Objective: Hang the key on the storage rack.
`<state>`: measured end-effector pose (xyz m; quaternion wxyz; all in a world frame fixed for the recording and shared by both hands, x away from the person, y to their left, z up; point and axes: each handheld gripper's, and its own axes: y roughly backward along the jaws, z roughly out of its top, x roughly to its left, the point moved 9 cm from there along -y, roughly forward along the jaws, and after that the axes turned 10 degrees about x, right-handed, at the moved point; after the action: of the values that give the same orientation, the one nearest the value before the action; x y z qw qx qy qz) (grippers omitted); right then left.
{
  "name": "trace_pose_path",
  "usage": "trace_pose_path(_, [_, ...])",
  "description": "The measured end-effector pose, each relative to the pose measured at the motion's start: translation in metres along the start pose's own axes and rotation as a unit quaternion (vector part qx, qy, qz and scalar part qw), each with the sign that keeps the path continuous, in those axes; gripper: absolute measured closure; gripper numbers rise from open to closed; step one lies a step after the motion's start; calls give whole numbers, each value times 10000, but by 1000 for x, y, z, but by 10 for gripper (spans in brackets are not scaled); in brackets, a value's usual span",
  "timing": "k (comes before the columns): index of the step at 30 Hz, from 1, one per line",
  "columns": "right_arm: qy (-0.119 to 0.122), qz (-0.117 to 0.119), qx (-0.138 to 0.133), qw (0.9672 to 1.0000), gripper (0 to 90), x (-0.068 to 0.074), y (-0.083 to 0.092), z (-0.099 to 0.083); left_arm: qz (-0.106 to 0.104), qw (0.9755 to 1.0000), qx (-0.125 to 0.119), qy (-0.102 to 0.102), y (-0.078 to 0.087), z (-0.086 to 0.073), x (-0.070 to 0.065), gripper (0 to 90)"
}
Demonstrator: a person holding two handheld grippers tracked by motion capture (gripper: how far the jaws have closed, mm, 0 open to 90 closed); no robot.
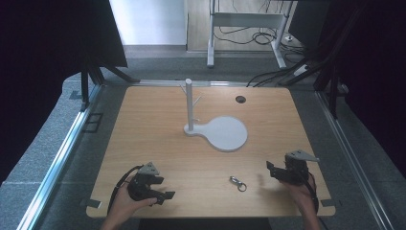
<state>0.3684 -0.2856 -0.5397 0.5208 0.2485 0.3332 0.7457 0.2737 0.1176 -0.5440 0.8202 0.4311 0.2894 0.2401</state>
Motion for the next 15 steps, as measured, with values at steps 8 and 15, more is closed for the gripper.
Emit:
trace_pose_path(8, [10,-92,-134,9999,210,-6,18,8,-11,10000,-32,28,2,0,3,259])
trace_pose_path(15, [273,173,-66,9995,314,7,16,6,6,9999,-102,9,6,1,1,259])
